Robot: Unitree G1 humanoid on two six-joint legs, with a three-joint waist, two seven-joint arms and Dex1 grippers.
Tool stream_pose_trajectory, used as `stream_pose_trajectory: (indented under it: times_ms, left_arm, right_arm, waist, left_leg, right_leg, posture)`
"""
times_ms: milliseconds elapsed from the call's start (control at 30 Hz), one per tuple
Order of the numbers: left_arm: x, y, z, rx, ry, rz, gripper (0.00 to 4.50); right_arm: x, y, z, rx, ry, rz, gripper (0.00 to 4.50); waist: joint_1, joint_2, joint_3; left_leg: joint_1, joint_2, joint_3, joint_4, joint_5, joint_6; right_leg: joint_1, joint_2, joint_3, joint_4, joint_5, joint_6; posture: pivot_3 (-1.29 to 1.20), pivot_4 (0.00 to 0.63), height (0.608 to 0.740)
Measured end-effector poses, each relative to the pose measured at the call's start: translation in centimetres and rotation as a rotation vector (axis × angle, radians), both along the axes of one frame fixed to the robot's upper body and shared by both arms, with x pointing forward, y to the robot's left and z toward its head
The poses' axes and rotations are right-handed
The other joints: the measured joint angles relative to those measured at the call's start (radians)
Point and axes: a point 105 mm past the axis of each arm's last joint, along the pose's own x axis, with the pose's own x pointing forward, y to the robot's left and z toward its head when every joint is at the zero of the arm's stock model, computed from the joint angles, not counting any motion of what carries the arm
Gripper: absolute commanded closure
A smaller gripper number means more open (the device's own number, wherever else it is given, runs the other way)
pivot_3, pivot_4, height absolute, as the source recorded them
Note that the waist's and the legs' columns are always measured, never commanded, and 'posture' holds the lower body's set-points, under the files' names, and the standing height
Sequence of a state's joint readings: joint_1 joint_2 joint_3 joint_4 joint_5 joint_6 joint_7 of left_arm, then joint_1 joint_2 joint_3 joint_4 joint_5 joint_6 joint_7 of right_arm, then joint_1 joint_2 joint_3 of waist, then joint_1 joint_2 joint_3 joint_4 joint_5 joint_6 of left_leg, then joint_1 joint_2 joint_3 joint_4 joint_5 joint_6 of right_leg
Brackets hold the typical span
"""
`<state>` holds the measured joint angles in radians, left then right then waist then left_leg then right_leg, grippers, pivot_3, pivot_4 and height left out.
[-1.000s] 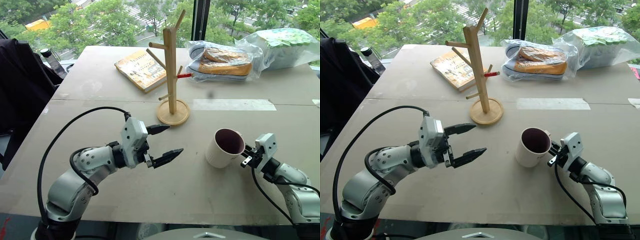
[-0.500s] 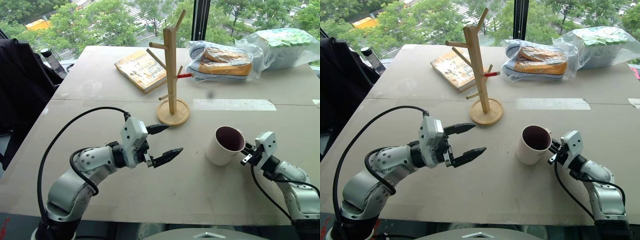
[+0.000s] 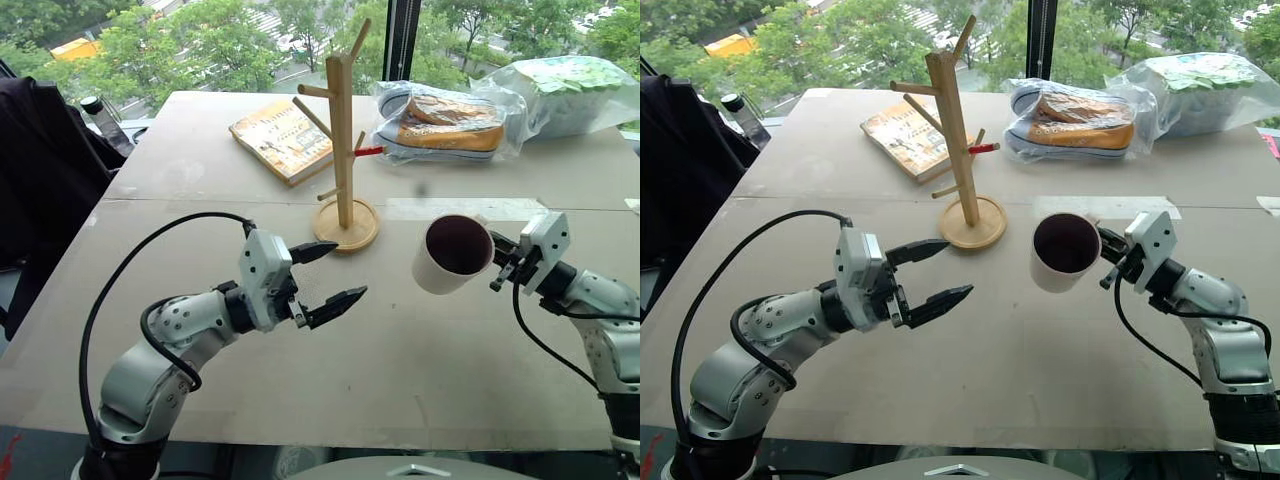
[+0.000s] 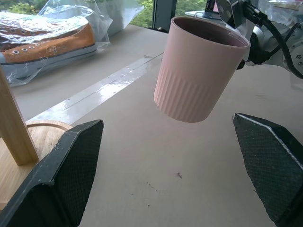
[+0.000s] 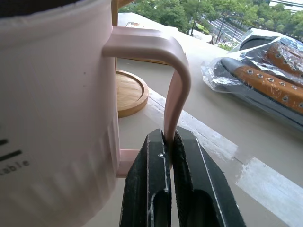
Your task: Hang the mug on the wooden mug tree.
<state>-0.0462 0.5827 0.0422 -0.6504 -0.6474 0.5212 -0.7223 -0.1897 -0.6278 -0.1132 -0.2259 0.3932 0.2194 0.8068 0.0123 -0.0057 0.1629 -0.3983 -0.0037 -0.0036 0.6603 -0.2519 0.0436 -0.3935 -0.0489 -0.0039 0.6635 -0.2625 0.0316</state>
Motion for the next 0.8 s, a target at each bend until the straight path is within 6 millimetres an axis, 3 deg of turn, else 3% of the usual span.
stream_pose_trajectory:
  times_ms: [300,567,800]
  left_arm:
    - [0.9,0.3,1.7,-0.101,-0.051,0.076,0.0]
    - [0.6,1.7,2.5,-0.2,-0.103,0.222,0.0]
    - [0.0,2.8,2.1,-0.191,-0.143,0.324,0.0]
  right_arm:
    - [3.4,3.7,6.8,-0.314,-0.113,0.235,4.5]
    - [6.2,7.7,10.0,-0.462,-0.211,0.372,4.5]
    - [7.2,10.3,11.0,-0.524,-0.267,0.469,4.5]
  waist:
    - [-0.004,-0.001,0.002]
    - [-0.013,-0.003,0.004]
    - [-0.015,-0.003,0.004]
  left_leg:
    - [-0.001,0.0,-0.001,0.002,0.0,0.0]
    - [-0.002,0.0,-0.001,0.002,0.0,0.0]
    - [-0.003,0.0,-0.001,0.001,0.0,0.0]
  right_leg:
    - [0.0,0.0,-0.001,0.0,0.0,0.0]
    - [-0.001,-0.001,-0.002,0.0,0.0,0.0]
    - [-0.002,-0.003,-0.003,0.0,0.0,0.0]
  posture:
    - [0.0,0.15,0.74]
    - [0.0,0.15,0.74]
    - [0.0,0.15,0.74]
